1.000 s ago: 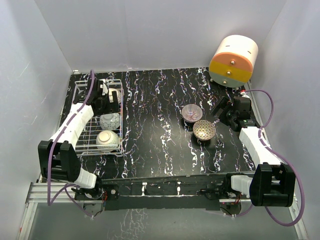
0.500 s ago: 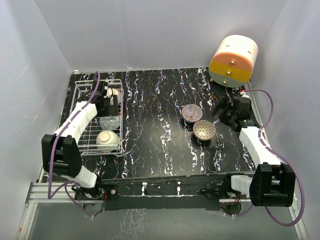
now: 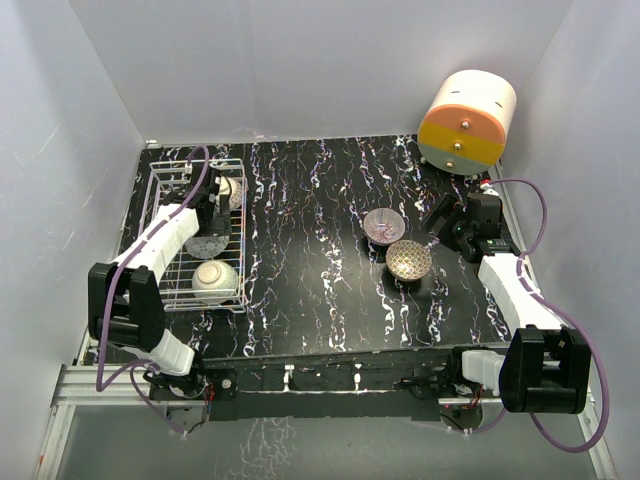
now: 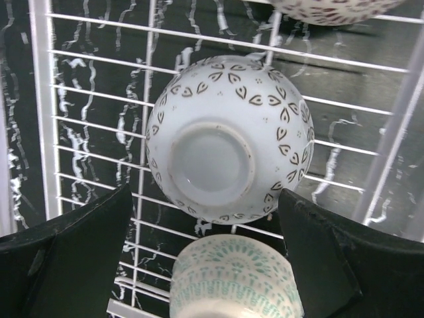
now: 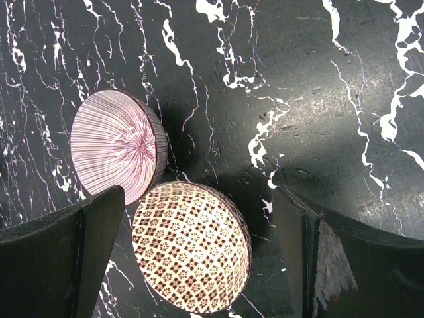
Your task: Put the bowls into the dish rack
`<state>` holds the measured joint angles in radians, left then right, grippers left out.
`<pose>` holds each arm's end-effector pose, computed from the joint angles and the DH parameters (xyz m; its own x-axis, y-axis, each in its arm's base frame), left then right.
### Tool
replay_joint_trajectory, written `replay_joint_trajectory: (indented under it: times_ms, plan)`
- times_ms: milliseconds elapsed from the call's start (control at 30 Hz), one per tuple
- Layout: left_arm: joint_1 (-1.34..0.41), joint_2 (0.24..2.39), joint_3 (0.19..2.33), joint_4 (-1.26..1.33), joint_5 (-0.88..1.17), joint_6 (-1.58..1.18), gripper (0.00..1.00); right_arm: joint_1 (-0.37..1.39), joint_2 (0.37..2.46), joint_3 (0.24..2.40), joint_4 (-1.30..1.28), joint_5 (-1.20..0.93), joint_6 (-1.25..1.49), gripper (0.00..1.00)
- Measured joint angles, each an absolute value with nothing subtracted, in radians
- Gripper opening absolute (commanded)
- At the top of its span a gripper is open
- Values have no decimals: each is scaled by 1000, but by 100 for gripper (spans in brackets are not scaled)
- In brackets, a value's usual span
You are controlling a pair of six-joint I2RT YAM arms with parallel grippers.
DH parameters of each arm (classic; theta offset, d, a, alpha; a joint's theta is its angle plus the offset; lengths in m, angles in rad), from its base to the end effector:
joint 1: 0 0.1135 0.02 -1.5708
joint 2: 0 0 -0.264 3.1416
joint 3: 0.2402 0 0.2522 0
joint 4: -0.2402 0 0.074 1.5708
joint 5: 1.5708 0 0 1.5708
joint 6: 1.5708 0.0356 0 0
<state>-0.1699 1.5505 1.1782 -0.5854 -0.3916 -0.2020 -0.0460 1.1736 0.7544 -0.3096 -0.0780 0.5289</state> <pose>0.3238 -0.0418 0.2568 -0.7776 -0.0547 -0.6263 -0.2207 0.9566 0.1904 0.2476 -0.0086 0.2391 -0.5805 0.5303 -0.6179 0.3251 0.8467 0.4212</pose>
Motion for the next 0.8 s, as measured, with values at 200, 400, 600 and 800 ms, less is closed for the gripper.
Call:
replay_joint_trajectory:
  times_ms: [200,400,600,800]
  plan:
    - [-170,1551,1150,-591,-507,-207,94,-46,1174,754,-310,-78,529,98]
    - [-165,1539,1120,-609,-576,-229,95,-42,1174,754,-310,-85,529,98]
    - [-159,1442,1103,-627,-579,-246,95,-39,1184,754,-310,-94,529,98]
    - [-157,1413,1181,-611,-523,-248,95,-39,1184,754,-310,-98,529,98]
